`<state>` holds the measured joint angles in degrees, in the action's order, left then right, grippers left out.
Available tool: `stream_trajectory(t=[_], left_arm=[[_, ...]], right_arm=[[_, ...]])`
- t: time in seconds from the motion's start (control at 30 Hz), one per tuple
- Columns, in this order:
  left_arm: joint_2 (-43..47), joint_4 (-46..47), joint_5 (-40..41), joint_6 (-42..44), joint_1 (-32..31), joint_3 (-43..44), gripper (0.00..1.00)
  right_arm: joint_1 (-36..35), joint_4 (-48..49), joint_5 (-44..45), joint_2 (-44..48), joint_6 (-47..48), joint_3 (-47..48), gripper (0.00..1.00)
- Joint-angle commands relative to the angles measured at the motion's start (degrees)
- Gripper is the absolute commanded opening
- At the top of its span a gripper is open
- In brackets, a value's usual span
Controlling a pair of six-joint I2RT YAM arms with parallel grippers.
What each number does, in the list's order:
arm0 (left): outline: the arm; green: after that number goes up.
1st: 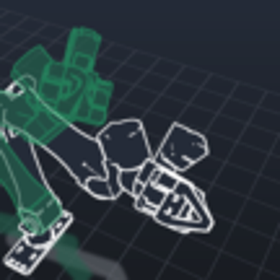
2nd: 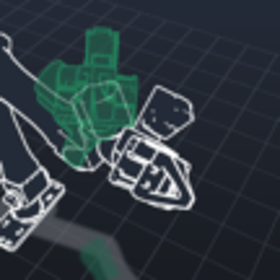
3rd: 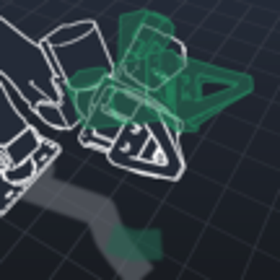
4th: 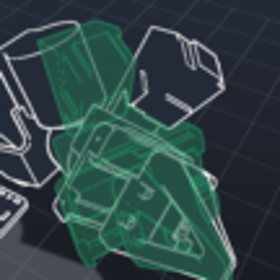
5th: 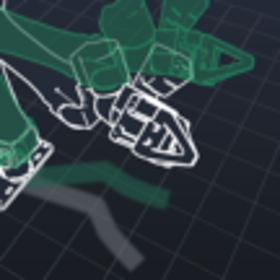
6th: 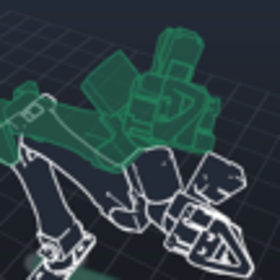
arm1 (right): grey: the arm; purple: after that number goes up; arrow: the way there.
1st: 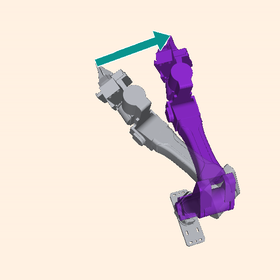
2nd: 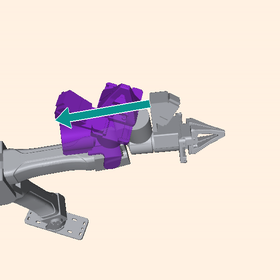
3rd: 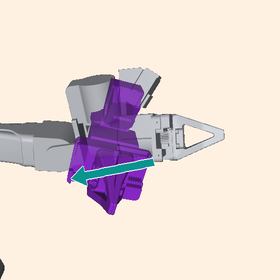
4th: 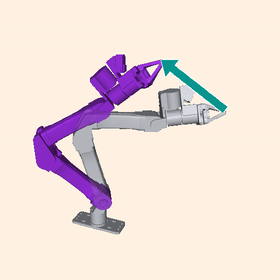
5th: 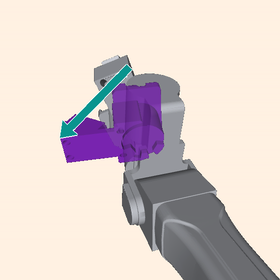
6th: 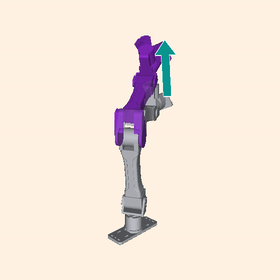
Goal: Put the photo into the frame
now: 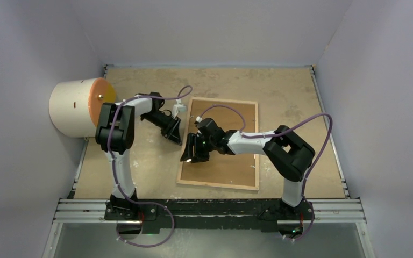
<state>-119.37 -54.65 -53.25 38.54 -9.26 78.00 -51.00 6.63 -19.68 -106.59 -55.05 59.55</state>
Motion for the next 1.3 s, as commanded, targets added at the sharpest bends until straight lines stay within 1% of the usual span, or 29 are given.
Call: stream_trajectory(t=[0.0, 0.27, 0.83, 1.03, 1.27], left_arm=[[0.93, 0.91, -0.92, 0.18, -0.65, -0.38, 0.33], [1.16, 1.4, -0.76, 0.21, -1.33, -1.13, 0.32], [1.5, 0.95, -0.63, 1.57, -1.99, -1.88, 0.29], [1.75, 1.04, -0.49, 1.54, -2.11, -1.97, 0.29], [2.07, 0.95, -0.42, 1.48, -2.04, -1.8, 0.29]], right_arm=[[-0.28, -0.16, -0.35, -0.73, 0.86, 1.23, 0.58], [-0.26, 1.47, 2.41, -1.16, 1.0, 1.16, 0.55], [-0.24, 3.73, 1.43, -4.57, 1.23, 3.55, 0.5], [-0.21, 2.04, 0.17, -3.97, 1.84, 3.51, 0.49], [0.23, -0.46, 0.11, -3.47, 3.36, 5.65, 0.49]])
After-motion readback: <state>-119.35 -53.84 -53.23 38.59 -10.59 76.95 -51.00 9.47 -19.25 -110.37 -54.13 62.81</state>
